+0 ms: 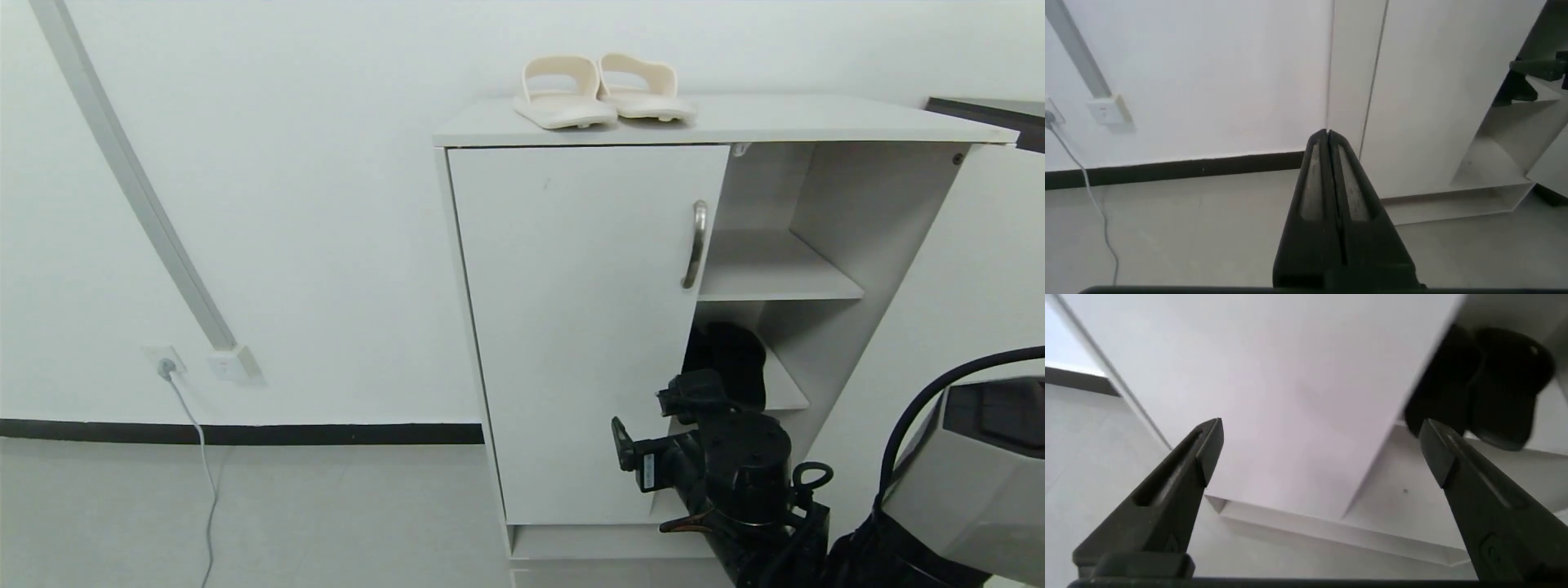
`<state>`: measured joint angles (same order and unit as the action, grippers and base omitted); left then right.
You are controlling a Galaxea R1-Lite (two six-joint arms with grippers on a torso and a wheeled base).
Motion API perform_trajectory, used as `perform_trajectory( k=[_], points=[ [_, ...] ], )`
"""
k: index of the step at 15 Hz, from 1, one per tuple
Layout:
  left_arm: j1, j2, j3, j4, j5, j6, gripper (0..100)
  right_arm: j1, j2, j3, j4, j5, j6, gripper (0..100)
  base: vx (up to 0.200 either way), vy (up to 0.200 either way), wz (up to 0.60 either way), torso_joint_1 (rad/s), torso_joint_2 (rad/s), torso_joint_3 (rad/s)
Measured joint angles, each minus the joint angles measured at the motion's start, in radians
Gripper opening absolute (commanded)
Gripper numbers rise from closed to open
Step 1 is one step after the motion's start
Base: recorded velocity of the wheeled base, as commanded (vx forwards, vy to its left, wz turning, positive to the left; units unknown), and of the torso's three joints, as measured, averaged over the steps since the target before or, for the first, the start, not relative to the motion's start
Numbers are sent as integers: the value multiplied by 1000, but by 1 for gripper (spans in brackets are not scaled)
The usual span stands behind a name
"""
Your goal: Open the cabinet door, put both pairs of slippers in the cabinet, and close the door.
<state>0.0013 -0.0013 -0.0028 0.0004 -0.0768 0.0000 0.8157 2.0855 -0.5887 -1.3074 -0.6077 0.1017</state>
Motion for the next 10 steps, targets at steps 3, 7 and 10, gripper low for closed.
perform_trajectory(
  k=[3, 7, 10],
  points=[
    [-1, 0, 0, 0, 0, 1, 0, 2, 1, -1, 0, 0, -8, 100, 0, 0, 0, 0, 0, 0],
    [0, 0, 0, 0, 0, 2, 0, 1, 7, 2, -4, 0, -9, 100, 0, 0, 0, 0, 0, 0],
    [0, 0, 1, 0, 0, 2, 0, -2, 24, 9, -55, 1, -16, 100, 0, 0, 0, 0, 0, 0]
  ],
)
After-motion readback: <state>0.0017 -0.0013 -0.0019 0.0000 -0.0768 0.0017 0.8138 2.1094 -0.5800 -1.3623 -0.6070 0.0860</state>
